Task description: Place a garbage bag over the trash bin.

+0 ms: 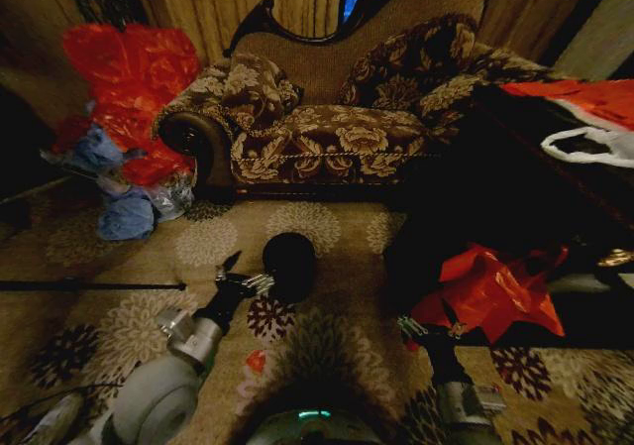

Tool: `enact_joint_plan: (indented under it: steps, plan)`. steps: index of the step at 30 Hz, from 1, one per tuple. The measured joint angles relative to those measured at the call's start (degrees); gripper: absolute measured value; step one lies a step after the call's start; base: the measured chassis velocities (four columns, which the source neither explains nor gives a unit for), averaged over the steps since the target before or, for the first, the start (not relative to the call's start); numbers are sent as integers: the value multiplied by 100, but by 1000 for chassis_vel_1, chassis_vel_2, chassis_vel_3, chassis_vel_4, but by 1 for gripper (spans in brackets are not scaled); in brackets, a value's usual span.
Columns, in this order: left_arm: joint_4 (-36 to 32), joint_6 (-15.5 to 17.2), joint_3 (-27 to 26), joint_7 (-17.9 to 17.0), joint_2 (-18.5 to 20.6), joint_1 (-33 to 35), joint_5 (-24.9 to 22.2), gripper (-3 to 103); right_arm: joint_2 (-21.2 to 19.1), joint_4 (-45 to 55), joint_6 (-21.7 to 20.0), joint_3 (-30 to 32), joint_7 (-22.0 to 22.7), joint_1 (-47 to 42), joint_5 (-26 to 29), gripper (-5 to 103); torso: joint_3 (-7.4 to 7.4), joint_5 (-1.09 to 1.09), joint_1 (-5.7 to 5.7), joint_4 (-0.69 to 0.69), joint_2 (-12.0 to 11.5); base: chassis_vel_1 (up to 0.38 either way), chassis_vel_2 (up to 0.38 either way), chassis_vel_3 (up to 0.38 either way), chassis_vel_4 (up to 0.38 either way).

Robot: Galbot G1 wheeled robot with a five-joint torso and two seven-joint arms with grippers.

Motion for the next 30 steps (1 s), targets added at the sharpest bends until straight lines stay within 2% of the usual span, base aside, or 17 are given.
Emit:
enact_joint_plan:
  steps: [1,2,3,5,6,8,10,12,13,14,15,17,18,19,20,23,30]
  plan:
    - [45,4,225,-49,164,-356,-502,100,-39,-102,67,-3,8,-2,0,100,0,1,0,1,0,0,0,0,0]
    - [45,4,225,-49,164,-356,-502,100,-39,-102,67,-3,8,-2,0,100,0,1,0,1,0,0,0,0,0]
    - [104,9,460,-114,257,-658,-852,100,-52,-186,105,-16,10,5,-8,100,0,2,0,1,0,0,0,0,0]
    - [344,8,1268,-313,364,-1549,-1608,100,-52,-363,130,-60,12,56,-51,100,0,2,0,2,0,0,0,0,0]
    - [344,8,1268,-313,364,-1549,-1608,100,-52,-363,130,-60,12,56,-51,100,0,2,0,2,0,0,0,0,0]
    - [624,0,2056,-493,304,-2501,-2066,100,-36,-460,124,-86,21,110,-66,100,0,0,0,1,0,0,0,0,0]
    - [1043,15,3044,-841,-16,-3856,-2726,100,-28,-564,109,-96,51,199,-69,100,1,3,1,0,0,0,0,0,0]
    - [1146,17,3286,-959,-122,-4152,-2887,100,-26,-582,108,-98,55,213,-69,100,1,3,1,1,0,0,0,0,0]
    - [1297,15,3712,-1173,-320,-4605,-3181,100,-23,-606,108,-97,63,232,-69,100,1,4,1,0,0,0,0,0,0]
    - [1528,-2,4331,-1501,-702,-5176,-3629,100,-19,-635,108,-101,76,257,-69,100,1,1,1,-1,-1,0,0,0,0]
    - [1528,-2,4331,-1501,-702,-5176,-3629,100,-19,-635,108,-101,76,257,-69,100,1,1,1,-1,-1,0,0,0,0]
    - [1745,-24,4801,-1674,-1126,-5628,-3938,100,-1,-658,114,-101,80,279,-69,100,0,1,1,-2,-1,0,0,0,0]
    - [1955,-25,5191,-1761,-1593,-5949,-4076,100,31,-687,122,-98,81,311,-70,100,0,4,1,-1,0,0,0,0,0]
    - [2070,-26,5368,-1820,-1862,-6077,-4111,100,62,-711,133,-95,82,349,-76,100,0,0,1,-2,0,0,0,0,0]
    - [2070,-26,5368,-1820,-1862,-6077,-4111,100,62,-711,133,-95,82,349,-76,100,0,0,1,-2,0,0,0,0,0]
    - [2412,-65,5780,-1916,-2509,-6314,-4275,100,177,-780,155,-84,82,471,-129,100,0,3,0,0,-1,0,0,0,0]
    - [3068,18,6018,-1787,-3204,-6371,-4467,100,239,-785,186,29,86,512,-126,100,0,3,0,1,0,0,0,0,0]
